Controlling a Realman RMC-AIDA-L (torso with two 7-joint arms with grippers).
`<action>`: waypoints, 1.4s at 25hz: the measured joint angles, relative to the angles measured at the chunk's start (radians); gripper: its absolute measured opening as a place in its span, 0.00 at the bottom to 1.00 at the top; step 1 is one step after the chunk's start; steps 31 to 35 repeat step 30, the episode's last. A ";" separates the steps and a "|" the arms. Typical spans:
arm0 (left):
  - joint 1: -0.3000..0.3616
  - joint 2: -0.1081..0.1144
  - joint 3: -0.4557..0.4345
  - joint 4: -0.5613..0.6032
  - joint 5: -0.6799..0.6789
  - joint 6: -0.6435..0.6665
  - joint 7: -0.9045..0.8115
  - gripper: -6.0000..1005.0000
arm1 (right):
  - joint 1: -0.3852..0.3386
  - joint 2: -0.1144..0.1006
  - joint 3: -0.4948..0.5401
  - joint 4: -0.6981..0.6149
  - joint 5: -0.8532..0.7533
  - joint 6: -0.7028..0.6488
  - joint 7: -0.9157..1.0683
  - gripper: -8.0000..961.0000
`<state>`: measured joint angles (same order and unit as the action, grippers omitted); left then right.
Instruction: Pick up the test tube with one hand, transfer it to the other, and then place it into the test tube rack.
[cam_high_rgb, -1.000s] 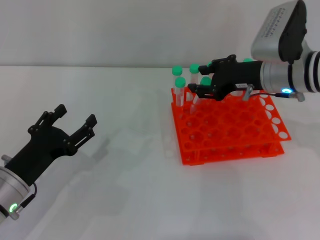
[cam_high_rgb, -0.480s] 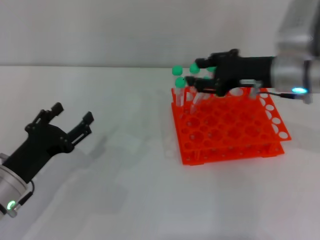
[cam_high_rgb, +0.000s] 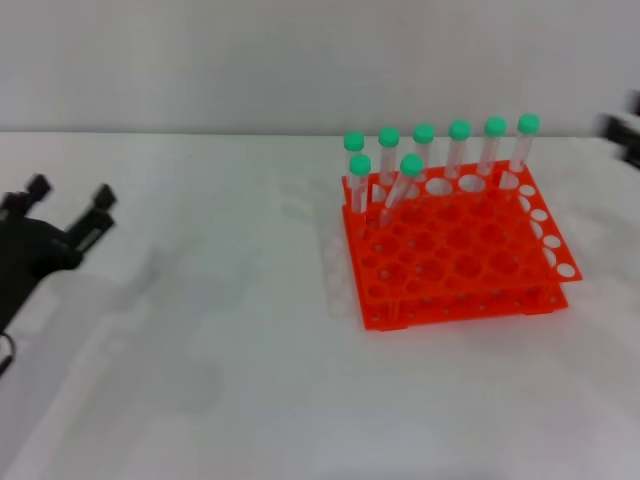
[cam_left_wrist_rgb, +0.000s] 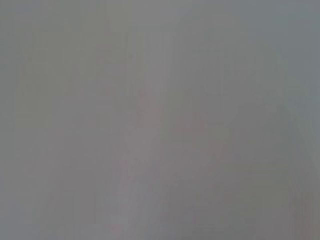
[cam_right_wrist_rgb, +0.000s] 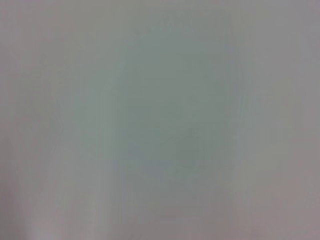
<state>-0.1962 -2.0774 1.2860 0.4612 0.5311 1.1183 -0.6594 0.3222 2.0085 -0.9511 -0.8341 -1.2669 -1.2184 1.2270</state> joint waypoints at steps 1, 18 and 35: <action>0.000 0.000 -0.027 0.000 0.000 0.000 0.001 0.88 | -0.011 -0.002 0.027 0.031 0.021 -0.015 -0.028 0.57; -0.096 -0.006 -0.187 -0.083 -0.039 0.001 0.052 0.88 | -0.162 -0.012 0.659 0.559 0.095 -0.200 -0.617 0.83; -0.154 -0.009 -0.180 -0.219 -0.125 0.104 0.109 0.88 | -0.180 -0.012 0.663 0.576 0.089 -0.195 -0.641 0.92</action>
